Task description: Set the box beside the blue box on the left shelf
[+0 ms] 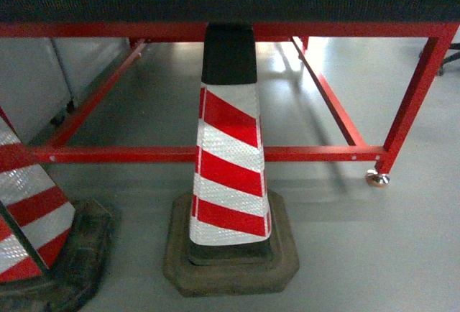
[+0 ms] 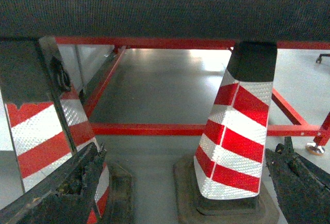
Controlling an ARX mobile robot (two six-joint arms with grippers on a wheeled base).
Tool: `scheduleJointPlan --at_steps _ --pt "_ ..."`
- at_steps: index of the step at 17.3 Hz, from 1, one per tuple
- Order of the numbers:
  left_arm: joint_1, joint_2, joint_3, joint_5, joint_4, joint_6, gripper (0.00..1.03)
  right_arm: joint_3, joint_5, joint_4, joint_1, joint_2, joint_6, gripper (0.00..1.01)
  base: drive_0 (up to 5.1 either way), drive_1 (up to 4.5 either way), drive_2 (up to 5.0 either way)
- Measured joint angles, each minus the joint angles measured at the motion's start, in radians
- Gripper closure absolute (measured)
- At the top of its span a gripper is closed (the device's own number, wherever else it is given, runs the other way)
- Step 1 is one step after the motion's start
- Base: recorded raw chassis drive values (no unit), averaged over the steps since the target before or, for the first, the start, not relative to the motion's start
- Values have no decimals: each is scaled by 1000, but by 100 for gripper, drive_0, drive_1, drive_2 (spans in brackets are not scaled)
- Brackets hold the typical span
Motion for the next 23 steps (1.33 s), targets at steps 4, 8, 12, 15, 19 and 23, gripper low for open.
scheduleJointPlan --at_steps 4,8,12,15,19,23 --pt "0 0 0 1 -1 0 5 0 0 1 0 0 0 3 0 0 0" --pt "0 0 0 1 0 0 5 0 0 -2 0 0 0 3 0 0 0" --pt "0 0 0 1 -2 0 5 0 1 0 0 0 -1 3 0 0 0" --pt "0 0 0 1 -1 0 5 0 1 1 0 0 -1 3 0 0 0" --pt "0 0 0 1 0 0 5 0 0 0 0 0 0 3 0 0 0" --pt "0 0 0 -1 -3 0 5 0 0 -3 0 0 0 3 0 0 0"
